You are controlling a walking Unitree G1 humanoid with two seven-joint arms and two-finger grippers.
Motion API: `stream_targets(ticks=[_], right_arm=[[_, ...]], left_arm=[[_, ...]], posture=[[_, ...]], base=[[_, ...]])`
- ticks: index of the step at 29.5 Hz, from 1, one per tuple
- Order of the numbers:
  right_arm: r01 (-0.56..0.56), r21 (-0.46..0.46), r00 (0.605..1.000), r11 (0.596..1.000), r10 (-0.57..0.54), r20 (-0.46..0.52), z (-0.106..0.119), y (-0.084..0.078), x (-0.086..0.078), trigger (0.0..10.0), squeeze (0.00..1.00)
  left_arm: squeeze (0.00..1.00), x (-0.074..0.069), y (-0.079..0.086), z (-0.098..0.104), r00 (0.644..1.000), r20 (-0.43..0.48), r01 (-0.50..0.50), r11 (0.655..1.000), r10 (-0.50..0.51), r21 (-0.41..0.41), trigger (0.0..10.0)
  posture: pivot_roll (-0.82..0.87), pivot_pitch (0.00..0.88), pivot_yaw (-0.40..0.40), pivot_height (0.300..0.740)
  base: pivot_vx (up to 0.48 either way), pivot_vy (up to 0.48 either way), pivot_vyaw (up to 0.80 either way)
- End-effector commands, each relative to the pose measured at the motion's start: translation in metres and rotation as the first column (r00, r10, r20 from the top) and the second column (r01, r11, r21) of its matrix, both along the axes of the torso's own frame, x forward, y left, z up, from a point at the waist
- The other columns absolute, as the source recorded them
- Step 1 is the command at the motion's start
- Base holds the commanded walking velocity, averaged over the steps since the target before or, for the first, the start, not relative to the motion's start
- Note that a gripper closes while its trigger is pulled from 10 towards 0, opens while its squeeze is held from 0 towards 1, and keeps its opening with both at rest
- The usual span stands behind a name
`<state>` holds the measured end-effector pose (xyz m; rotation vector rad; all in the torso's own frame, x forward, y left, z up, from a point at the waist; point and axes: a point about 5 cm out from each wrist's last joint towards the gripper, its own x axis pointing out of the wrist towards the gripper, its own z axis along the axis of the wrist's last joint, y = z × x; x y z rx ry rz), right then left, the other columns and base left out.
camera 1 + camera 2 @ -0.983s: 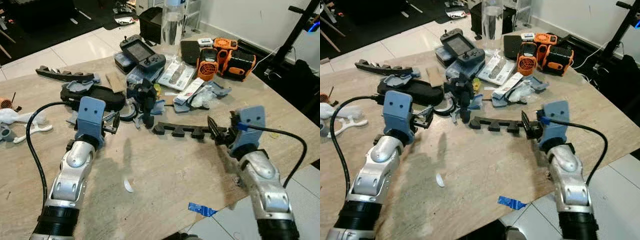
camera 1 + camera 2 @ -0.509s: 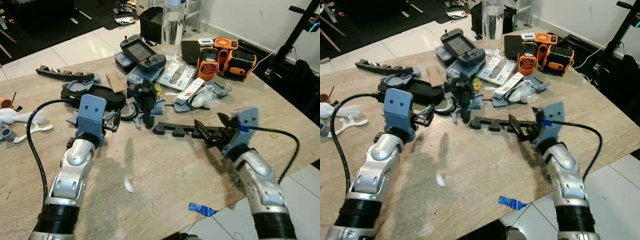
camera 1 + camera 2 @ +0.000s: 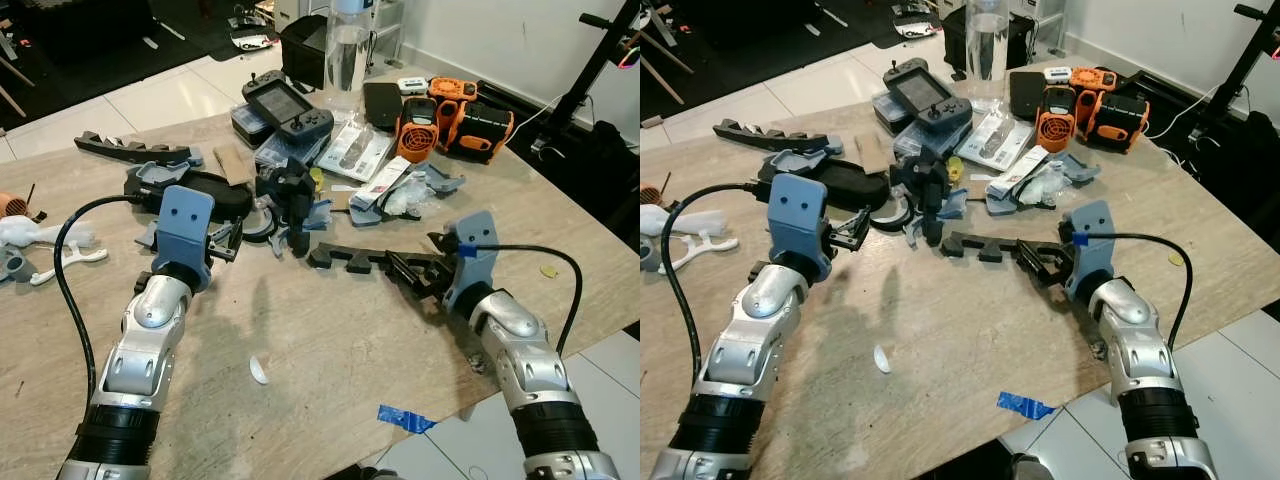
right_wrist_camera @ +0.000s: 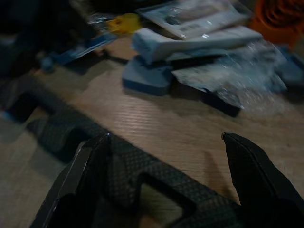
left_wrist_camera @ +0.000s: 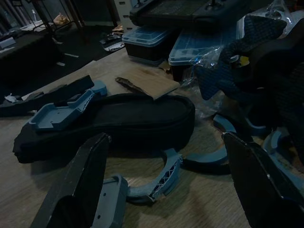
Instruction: Picking trash to rubbish bin
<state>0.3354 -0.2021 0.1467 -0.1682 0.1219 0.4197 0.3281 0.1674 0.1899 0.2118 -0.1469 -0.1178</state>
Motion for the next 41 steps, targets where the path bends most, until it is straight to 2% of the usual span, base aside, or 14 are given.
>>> stream_targets(ticks=[1,4,10,13,15,23,24,26,27,41], right_arm=[[-0.006,-0.032,0.988,0.999,0.001,-0.155,-0.031,-0.002,-0.009,10.0,0.0],[-0.029,-0.038,0.975,0.999,0.02,-0.222,-0.037,-0.004,-0.012,10.0,0.0],[-0.041,-0.036,0.965,0.999,0.03,-0.262,-0.045,-0.003,-0.016,10.0,0.0],[0.021,0.122,0.956,0.992,0.015,-0.291,-0.042,0.003,-0.016,10.0,0.0],[0.031,0.168,0.943,0.985,0.027,-0.331,-0.044,0.005,-0.018,10.0,0.0],[0.006,0.162,0.921,0.987,0.058,-0.384,-0.05,0.009,-0.023,10.0,0.0],[0.018,0.175,0.917,0.984,0.053,-0.394,-0.05,0.009,-0.023,4.5,0.0],[0.024,0.179,0.916,0.984,0.05,-0.398,-0.05,0.009,-0.024,4.5,0.0],[0.029,0.198,0.912,0.98,0.055,-0.407,-0.049,0.01,-0.024,0.0,0.0],[0.035,0.213,0.903,0.976,0.06,-0.426,-0.049,0.01,-0.026,0.0,0.0]], left_arm=[[0.0,0.0,0.003,-0.005,1.0,-0.026,-0.005,1.0,0.005,0.014,10.0],[0.0,0.0,0.003,-0.005,1.0,-0.027,-0.003,1.0,0.003,0.015,10.0],[0.0,0.0,0.002,-0.005,1.0,-0.026,0.001,1.0,0.0,0.019,10.0],[0.0,0.001,0.002,-0.004,1.0,-0.026,0.002,1.0,-0.002,0.022,10.0],[0.0,0.001,0.002,-0.004,1.0,-0.026,0.005,1.0,-0.004,0.025,10.0],[0.0,0.001,0.001,-0.004,1.0,-0.025,0.01,1.0,-0.009,0.029,10.0],[0.0,0.001,0.001,-0.004,1.0,-0.025,0.01,1.0,-0.009,0.029,10.0],[0.0,0.001,0.001,-0.004,1.0,-0.026,0.01,1.0,-0.009,0.029,10.0],[0.0,0.001,0.001,-0.004,1.0,-0.026,0.011,1.0,-0.01,0.029,10.0],[0.0,0.002,0.0,-0.004,0.999,-0.028,0.016,0.999,-0.015,0.028,10.0]], posture=[[-0.01,0.225,0.088,0.74],[-0.01,0.224,0.089,0.74],[-0.01,0.223,0.088,0.74],[-0.01,0.223,0.091,0.74],[-0.01,0.223,0.091,0.74],[-0.01,0.221,0.094,0.74],[-0.01,0.221,0.093,0.74],[-0.01,0.221,0.093,0.74],[-0.01,0.22,0.092,0.74],[-0.01,0.22,0.093,0.74]], base=[[0.0,0.0,0.0],[0.0,0.0,0.0],[0.0,0.0,0.0],[0.0,0.0,0.0],[0.0,0.0,0.0],[0.0,0.0,0.0],[0.0,0.0,0.0],[0.0,0.0,0.0],[0.0,0.0,0.0],[0.0,0.0,0.0]])
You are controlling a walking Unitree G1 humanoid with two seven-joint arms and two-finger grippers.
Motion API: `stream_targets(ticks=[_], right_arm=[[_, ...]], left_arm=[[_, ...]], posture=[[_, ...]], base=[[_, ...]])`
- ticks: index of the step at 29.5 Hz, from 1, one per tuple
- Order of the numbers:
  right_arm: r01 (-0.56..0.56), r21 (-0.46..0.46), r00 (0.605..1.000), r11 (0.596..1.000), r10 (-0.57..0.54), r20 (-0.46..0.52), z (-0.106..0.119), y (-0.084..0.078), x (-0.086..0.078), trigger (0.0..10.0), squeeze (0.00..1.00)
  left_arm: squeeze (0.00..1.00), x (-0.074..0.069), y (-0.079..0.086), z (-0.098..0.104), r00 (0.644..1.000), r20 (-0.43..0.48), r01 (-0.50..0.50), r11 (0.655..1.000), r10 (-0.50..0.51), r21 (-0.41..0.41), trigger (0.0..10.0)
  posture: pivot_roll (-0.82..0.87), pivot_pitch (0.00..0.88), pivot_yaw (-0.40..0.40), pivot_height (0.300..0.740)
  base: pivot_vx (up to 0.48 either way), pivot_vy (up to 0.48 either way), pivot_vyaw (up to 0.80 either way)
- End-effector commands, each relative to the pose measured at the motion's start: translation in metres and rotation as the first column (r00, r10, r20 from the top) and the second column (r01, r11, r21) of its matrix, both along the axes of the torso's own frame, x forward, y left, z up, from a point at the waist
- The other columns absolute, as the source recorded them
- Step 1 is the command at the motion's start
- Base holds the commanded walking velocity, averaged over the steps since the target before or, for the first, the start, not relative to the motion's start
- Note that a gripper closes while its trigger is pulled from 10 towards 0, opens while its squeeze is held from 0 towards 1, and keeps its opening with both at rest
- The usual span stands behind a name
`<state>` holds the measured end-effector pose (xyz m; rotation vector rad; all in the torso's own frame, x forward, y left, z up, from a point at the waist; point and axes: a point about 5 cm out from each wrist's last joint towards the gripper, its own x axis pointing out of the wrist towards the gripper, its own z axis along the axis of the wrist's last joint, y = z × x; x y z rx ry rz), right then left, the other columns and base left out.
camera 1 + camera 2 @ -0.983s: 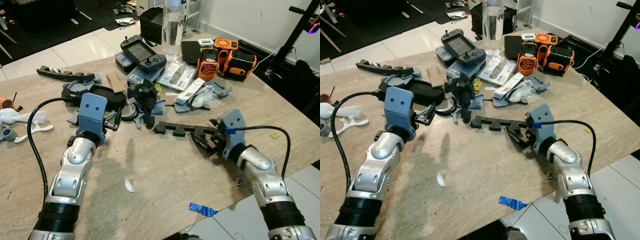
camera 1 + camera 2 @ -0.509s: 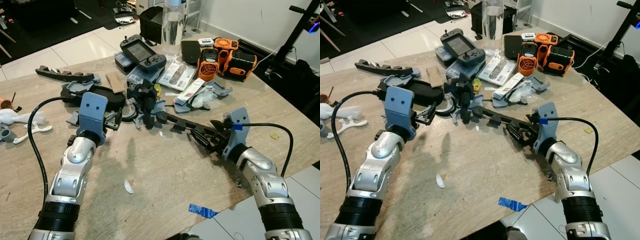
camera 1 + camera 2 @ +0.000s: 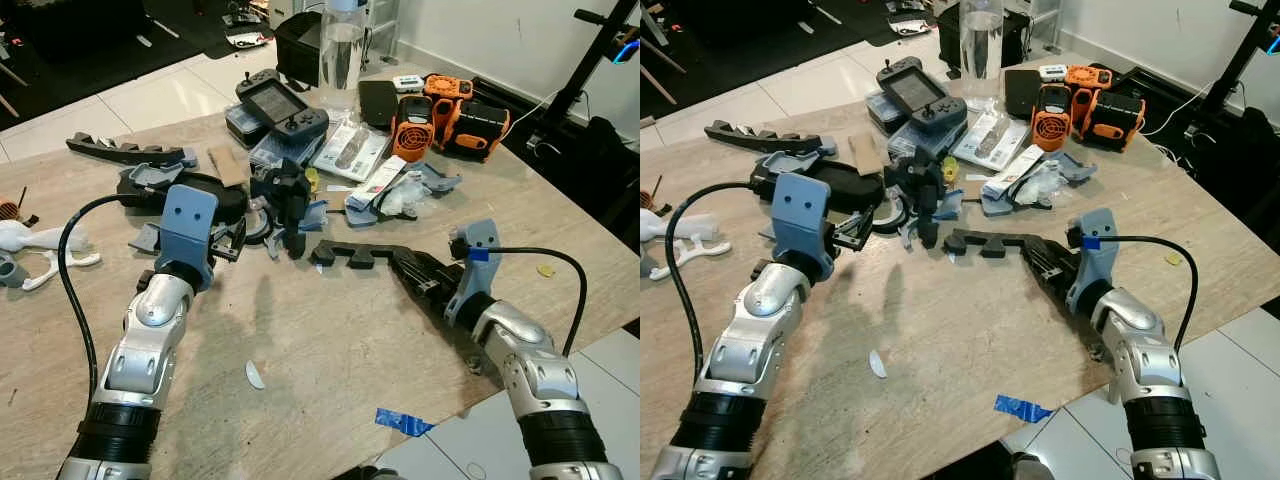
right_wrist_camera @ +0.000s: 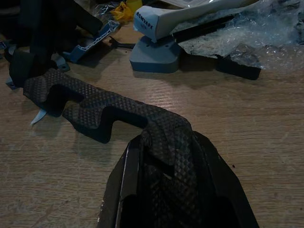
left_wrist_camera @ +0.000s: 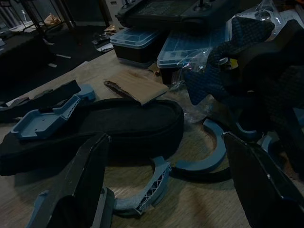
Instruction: Picking trash to rubbish bin
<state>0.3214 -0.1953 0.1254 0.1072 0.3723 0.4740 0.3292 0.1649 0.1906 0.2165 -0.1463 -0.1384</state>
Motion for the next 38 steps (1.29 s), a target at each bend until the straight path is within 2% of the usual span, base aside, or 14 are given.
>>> stream_targets(ticks=[1,3,7,8,10,11,19,31,32,33,34,35,37,38], right_arm=[[-0.007,0.004,0.99,1.0,0.007,-0.141,-0.028,0.003,-0.012,0.0,0.0],[-0.009,0.008,0.991,1.0,0.01,-0.137,-0.027,0.004,-0.012,0.0,0.0],[-0.064,0.046,0.996,0.997,0.061,0.063,-0.004,0.018,-0.007,0.0,0.0],[-0.084,0.059,0.988,0.995,0.076,0.135,0.006,0.022,-0.006,10.0,0.0],[-0.095,0.052,0.972,0.994,0.081,0.22,0.017,0.027,-0.006,10.0,0.0],[-0.097,0.052,0.938,0.994,0.074,0.338,0.036,0.038,-0.006,10.0,0.0],[-0.042,0.102,0.822,0.994,-0.023,0.569,0.093,0.061,-0.008,10.0,0.0],[0.201,0.082,0.737,0.976,-0.205,0.644,0.094,0.063,-0.017,10.0,0.0],[0.235,0.09,0.717,0.968,-0.235,0.656,0.094,0.061,-0.018,10.0,0.0],[0.364,0.103,0.626,0.926,-0.325,0.709,0.101,0.05,-0.018,10.0,0.0],[0.364,0.103,0.626,0.926,-0.325,0.709,0.101,0.05,-0.018,10.0,0.0],[0.415,0.109,0.582,0.903,-0.356,0.731,0.104,0.046,-0.018,10.0,0.0],[0.567,0.151,0.457,0.81,-0.462,0.76,0.111,0.025,-0.022,10.0,0.0],[0.598,0.159,0.431,0.786,-0.482,0.763,0.112,0.02,-0.023,10.0,0.0]], left_arm=[[0.0,0.0,0.003,-0.005,1.0,-0.026,-0.004,1.0,0.005,0.023,10.0],[0.0,0.0,0.003,-0.005,1.0,-0.026,-0.003,1.0,0.004,0.022,10.0],[0.0,0.001,0.003,-0.004,1.0,-0.019,-0.008,1.0,0.008,0.018,10.0],[0.0,0.001,0.004,-0.004,1.0,-0.016,-0.014,1.0,0.014,0.012,10.0],[0.0,0.001,0.005,-0.003,1.0,-0.014,-0.024,1.0,0.024,-0.001,10.0],[0.0,0.002,0.008,-0.002,0.999,-0.007,-0.037,0.999,0.037,-0.019,10.0],[0.0,0.003,0.01,0.003,0.998,0.015,-0.053,0.997,0.054,-0.047,10.0],[0.0,0.001,0.014,-0.002,0.997,0.001,-0.082,0.997,0.082,0.004,10.0],[0.0,0.0,0.014,-0.002,0.996,0.0,-0.088,0.996,0.088,0.011,10.0],[0.0,0.001,0.02,-0.005,0.988,-0.005,-0.153,0.988,0.153,0.024,10.0],[0.0,0.001,0.02,-0.005,0.988,-0.005,-0.153,0.988,0.153,0.024,10.0],[0.0,0.001,0.023,-0.005,0.983,-0.006,-0.183,0.983,0.183,0.027,10.0],[0.0,0.0,0.031,-0.006,0.972,-0.006,-0.234,0.972,0.234,0.011,10.0],[0.0,0.0,0.033,-0.007,0.971,-0.007,-0.238,0.971,0.238,0.007,10.0]], posture=[[-0.01,0.22,0.093,0.74],[-0.01,0.218,0.092,0.74],[-0.01,0.213,0.09,0.74],[-0.01,0.212,0.09,0.74],[-0.01,0.209,0.089,0.74],[-0.01,0.203,0.087,0.74],[-0.01,0.173,0.073,0.74],[0.0,0.154,0.062,0.74],[0.0,0.156,0.061,0.74],[-0.01,0.152,0.062,0.74],[-0.01,0.152,0.062,0.74],[-0.01,0.153,0.061,0.74],[0.0,0.154,0.056,0.74],[0.0,0.154,0.056,0.74]], base=[[0.0,0.0,0.0],[0.0,0.0,0.0],[0.0,0.0,0.0],[0.0,0.0,0.0],[0.0,0.0,0.0],[0.0,0.0,0.0],[0.0,0.0,0.0],[0.0,0.0,0.0],[0.0,0.0,0.0],[0.0,0.0,0.0],[0.0,0.0,0.0],[0.0,0.0,0.0],[0.0,0.0,0.0],[0.0,0.0,0.0]])
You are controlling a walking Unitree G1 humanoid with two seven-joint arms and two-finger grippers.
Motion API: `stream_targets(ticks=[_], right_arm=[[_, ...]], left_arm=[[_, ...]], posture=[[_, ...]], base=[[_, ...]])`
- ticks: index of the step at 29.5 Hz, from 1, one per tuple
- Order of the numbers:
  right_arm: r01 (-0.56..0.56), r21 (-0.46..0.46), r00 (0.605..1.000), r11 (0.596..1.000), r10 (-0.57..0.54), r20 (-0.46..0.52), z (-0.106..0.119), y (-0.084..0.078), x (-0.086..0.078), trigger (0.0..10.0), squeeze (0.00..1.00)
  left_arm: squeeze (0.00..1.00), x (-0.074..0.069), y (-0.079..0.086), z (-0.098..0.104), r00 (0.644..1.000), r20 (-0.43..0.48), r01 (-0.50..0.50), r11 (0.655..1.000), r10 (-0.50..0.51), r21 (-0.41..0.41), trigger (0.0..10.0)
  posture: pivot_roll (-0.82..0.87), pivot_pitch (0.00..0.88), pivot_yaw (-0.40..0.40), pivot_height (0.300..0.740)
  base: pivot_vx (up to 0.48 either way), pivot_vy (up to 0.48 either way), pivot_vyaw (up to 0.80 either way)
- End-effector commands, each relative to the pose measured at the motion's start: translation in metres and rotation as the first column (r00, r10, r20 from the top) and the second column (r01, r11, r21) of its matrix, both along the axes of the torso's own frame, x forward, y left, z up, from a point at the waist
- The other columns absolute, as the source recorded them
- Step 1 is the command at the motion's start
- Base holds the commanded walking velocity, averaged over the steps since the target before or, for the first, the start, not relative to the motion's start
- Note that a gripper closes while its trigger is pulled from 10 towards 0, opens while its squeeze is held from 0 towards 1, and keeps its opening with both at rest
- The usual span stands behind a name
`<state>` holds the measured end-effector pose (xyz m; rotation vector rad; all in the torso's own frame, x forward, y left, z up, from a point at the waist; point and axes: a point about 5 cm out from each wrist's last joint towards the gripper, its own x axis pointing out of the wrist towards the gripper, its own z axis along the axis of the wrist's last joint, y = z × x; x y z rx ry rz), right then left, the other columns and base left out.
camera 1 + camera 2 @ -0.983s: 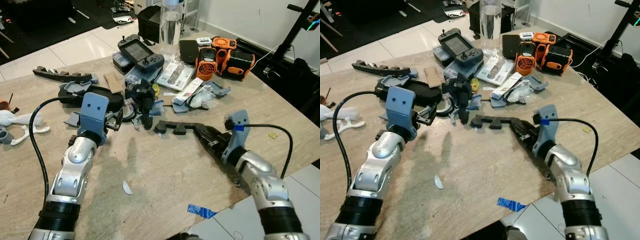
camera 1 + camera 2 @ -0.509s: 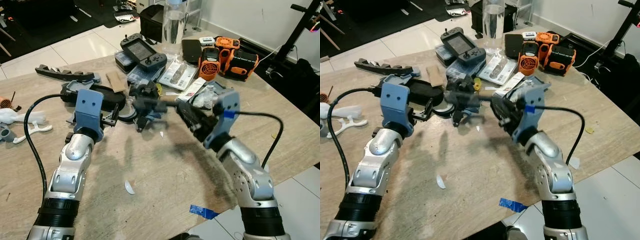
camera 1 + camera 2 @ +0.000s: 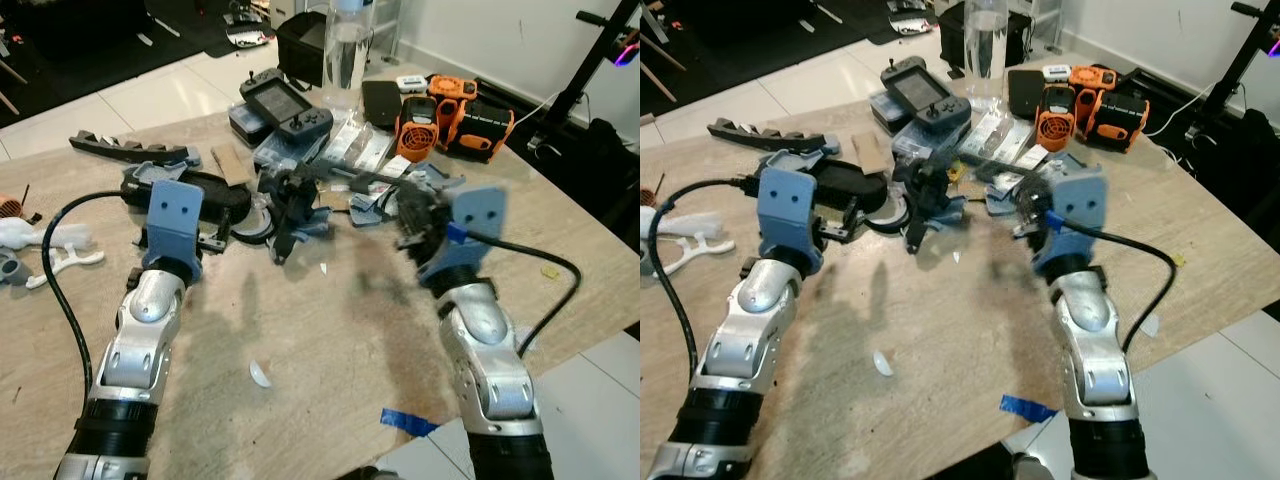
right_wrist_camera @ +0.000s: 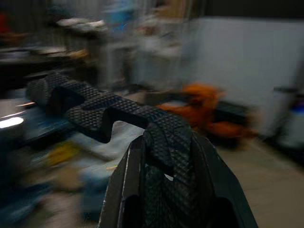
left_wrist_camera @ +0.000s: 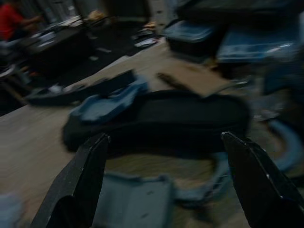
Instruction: Picking trash to rubbish bin
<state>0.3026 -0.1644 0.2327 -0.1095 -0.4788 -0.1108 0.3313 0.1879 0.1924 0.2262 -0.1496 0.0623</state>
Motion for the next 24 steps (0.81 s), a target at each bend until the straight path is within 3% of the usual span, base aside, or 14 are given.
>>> stream_targets(ticks=[1,4,6,9,24], right_arm=[[0.087,0.007,0.995,0.996,-0.087,0.04,0.004,-0.011,-0.004,10.0,0.0],[0.111,0.01,0.993,0.994,-0.111,0.03,0.002,-0.017,-0.006,10.0,0.0],[0.143,0.039,0.989,0.989,-0.142,-0.043,-0.012,-0.026,-0.006,10.0,0.0],[0.163,0.042,0.984,0.986,-0.16,-0.073,-0.021,-0.032,-0.004,10.0,0.0],[0.14,0.044,0.983,0.989,-0.134,-0.126,-0.038,-0.027,0.007,10.0,0.0]], left_arm=[[0.0,-0.002,0.01,-0.008,0.999,-0.034,-0.042,0.999,0.042,0.008,10.0],[0.0,-0.004,0.01,-0.01,0.998,-0.033,-0.046,0.999,0.046,0.001,10.0],[0.0,-0.008,0.008,-0.013,0.999,-0.025,-0.024,1.0,0.023,-0.008,10.0],[0.0,-0.009,0.007,-0.012,1.0,-0.009,-0.01,0.999,0.01,-0.04,10.0],[0.0,-0.001,-0.006,-0.003,0.998,0.035,0.045,0.995,-0.042,-0.089,10.0]], posture=[[0.0,0.154,0.056,0.74],[-0.01,0.149,0.049,0.74],[-0.01,0.135,0.042,0.74],[-0.01,0.125,0.033,0.74],[-0.02,0.084,0.032,0.74]], base=[[0.0,0.0,0.0],[0.0,0.0,0.0],[0.0,0.0,0.0],[0.0,0.0,0.0],[0.0,0.0,0.0]])
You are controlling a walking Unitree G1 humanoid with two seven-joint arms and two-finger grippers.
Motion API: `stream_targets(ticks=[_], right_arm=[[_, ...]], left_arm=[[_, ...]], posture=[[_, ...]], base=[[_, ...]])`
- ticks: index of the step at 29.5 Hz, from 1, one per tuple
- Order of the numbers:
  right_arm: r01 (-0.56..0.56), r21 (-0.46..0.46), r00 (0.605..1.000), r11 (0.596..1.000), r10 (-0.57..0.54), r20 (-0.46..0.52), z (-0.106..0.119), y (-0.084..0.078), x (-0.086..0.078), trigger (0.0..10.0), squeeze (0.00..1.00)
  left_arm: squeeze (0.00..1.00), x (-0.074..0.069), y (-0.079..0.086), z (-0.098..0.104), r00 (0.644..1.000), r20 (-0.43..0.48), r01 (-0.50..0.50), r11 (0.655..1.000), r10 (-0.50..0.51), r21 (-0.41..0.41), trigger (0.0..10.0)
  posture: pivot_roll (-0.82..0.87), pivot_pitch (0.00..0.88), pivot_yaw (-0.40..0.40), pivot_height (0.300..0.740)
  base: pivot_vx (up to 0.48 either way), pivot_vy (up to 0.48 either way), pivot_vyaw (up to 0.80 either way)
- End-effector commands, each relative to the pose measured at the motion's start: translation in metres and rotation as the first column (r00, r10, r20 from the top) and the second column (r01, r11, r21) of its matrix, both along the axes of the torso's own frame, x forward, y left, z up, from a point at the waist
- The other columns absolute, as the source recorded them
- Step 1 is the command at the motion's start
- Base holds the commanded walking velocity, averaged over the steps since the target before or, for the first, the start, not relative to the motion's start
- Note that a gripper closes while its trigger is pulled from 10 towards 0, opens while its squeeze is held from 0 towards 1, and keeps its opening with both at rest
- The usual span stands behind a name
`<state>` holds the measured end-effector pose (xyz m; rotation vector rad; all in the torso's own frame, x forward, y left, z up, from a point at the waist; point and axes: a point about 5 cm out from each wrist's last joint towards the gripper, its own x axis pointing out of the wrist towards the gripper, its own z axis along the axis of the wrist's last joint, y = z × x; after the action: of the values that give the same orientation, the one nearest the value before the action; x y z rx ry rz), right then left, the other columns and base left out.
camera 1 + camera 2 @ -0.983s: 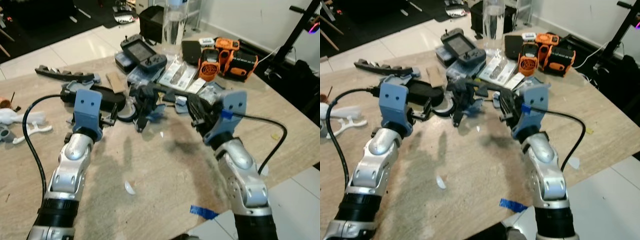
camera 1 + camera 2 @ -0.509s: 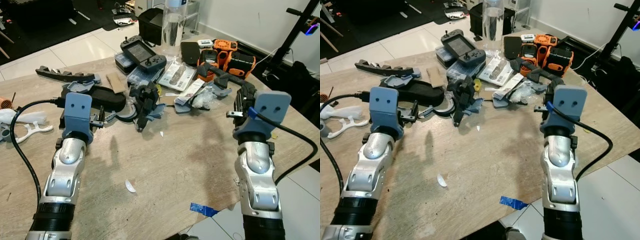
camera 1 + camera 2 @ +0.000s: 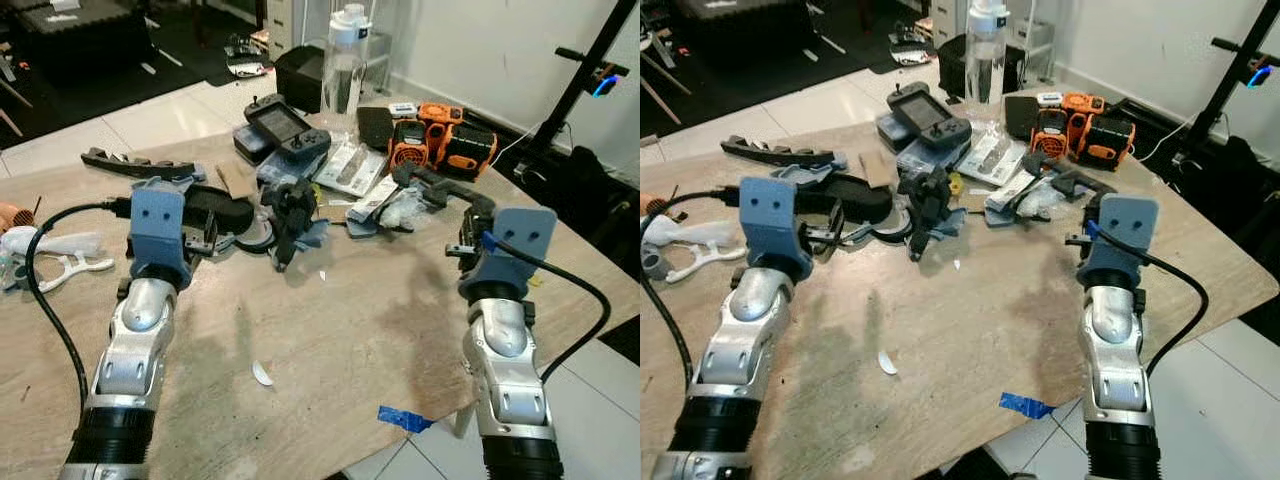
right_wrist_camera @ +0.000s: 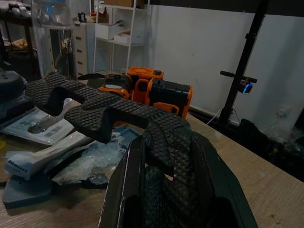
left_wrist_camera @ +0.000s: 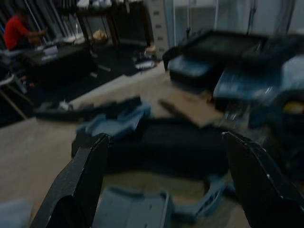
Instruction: Picking trash to rubbish bin
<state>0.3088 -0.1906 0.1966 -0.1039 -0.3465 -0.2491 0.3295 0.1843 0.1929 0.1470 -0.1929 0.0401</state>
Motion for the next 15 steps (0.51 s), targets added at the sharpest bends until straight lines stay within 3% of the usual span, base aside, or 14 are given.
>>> stream_targets(ticks=[1,15], right_arm=[[0.0,0.007,1.0,1.0,0.0,0.0,-0.002,-0.001,0.001,10.0,0.0],[-0.011,0.009,1.0,1.0,0.011,-0.015,-0.008,-0.001,0.002,10.0,0.0]], left_arm=[[0.0,0.001,-0.003,-0.004,1.0,-0.009,0.011,1.0,-0.011,-0.013,10.0],[0.0,0.003,-0.015,-0.002,0.995,-0.001,0.098,0.992,-0.098,-0.078,10.0]], posture=[[-0.02,0.084,0.032,0.74],[-0.03,0.082,0.036,0.74]], base=[[0.0,0.0,0.0],[0.0,0.0,0.0]])
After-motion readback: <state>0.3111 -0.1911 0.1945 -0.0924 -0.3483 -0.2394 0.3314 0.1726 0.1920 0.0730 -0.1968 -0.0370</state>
